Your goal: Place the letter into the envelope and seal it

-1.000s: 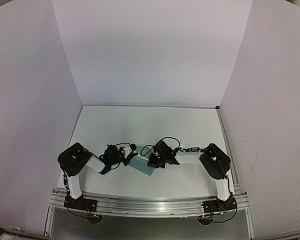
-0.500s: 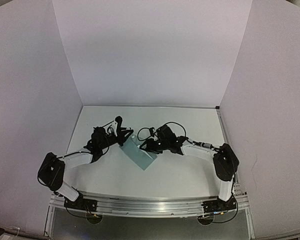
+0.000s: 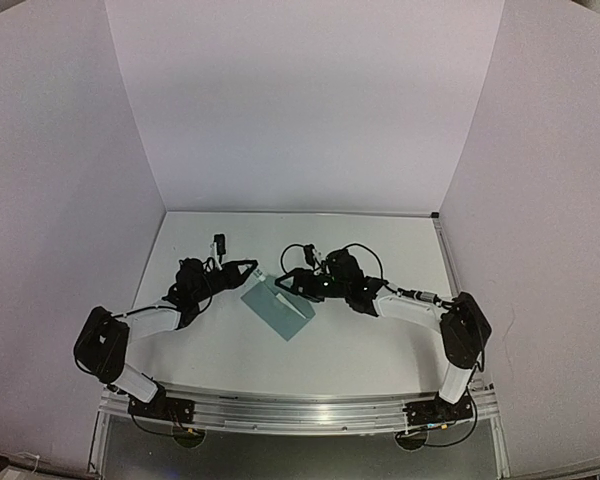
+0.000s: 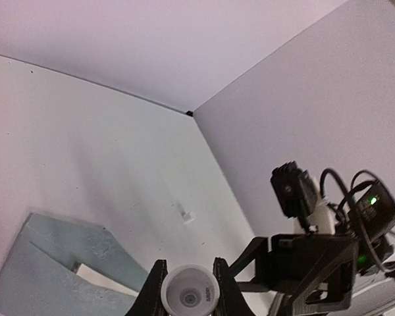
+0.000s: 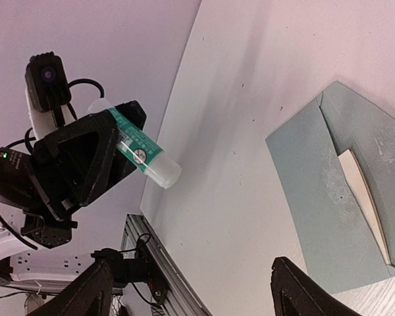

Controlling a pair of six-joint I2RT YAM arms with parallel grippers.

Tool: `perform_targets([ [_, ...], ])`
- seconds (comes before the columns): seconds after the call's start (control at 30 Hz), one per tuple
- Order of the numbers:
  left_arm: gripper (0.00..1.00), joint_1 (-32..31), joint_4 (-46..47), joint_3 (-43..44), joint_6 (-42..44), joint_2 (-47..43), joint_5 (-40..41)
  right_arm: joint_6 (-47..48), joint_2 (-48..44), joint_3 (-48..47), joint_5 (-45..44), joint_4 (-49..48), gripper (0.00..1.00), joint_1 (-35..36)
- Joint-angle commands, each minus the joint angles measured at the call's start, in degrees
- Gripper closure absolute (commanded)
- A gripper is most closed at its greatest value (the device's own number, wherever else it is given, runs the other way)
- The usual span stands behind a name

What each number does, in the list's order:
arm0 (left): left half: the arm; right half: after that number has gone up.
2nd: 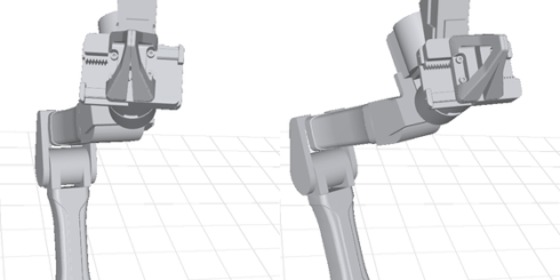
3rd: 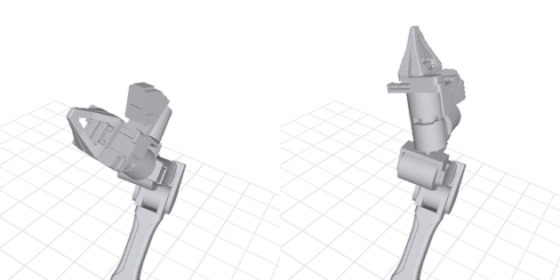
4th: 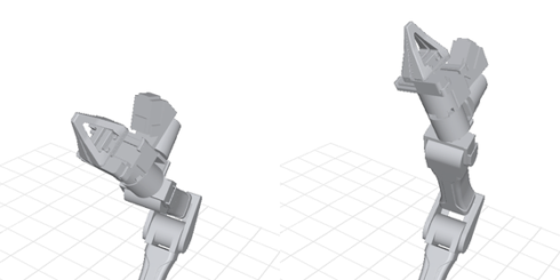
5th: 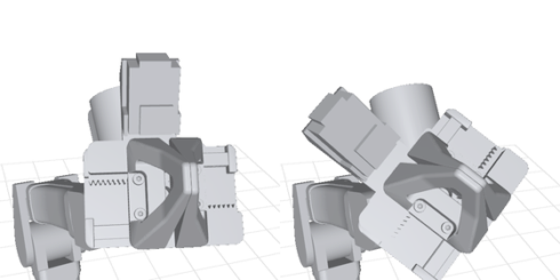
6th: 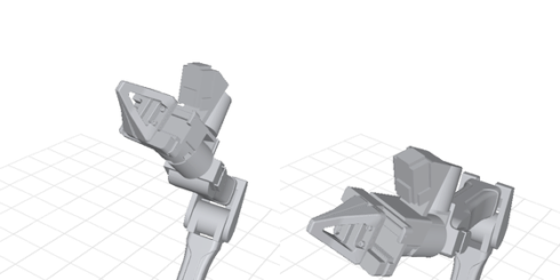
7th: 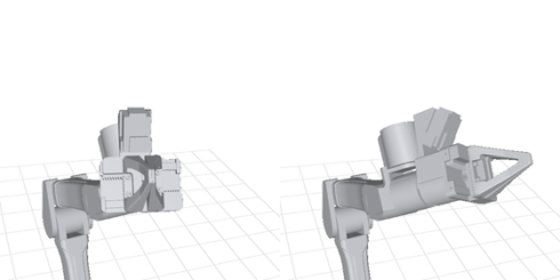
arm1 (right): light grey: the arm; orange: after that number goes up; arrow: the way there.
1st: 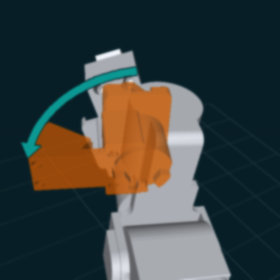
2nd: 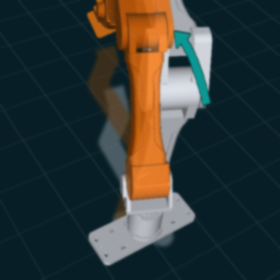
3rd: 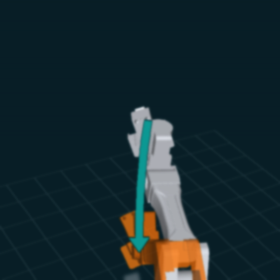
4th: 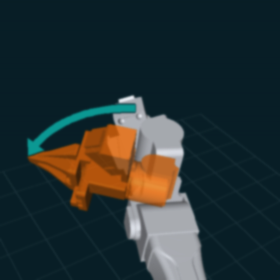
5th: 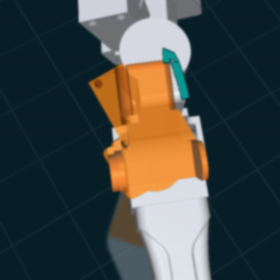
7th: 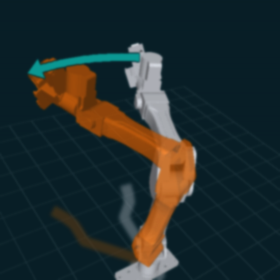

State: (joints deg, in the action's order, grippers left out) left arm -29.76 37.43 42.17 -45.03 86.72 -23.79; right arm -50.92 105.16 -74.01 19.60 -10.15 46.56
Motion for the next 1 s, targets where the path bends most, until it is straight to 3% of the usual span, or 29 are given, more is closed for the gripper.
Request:
perform_targets([
  [0.0,1.00,-0.22,5.34,3.77,-18.39,-0.90,-0.35,-1.45,-2.05,1.07,-2.12,-14.16,0.19,0.82],
  [0.53,1.00,-2.84,8.60,4.51,-19.88,0.66,-1.25,-1.00,7.71,-9.05,2.25,-17.96,0.40,1.11],
  [0.7,1.00,-2.87,9.38,4.83,-19.75,0.98,-1.68,-2.12,9.64,-10.66,3.85,-18.07,0.51,1.17],
  [0.97,1.00,-2.90,9.43,4.99,-19.63,1.53,-1.61,-2.45,9.90,-11.03,4.49,-18.21,0.84,1.10],
])
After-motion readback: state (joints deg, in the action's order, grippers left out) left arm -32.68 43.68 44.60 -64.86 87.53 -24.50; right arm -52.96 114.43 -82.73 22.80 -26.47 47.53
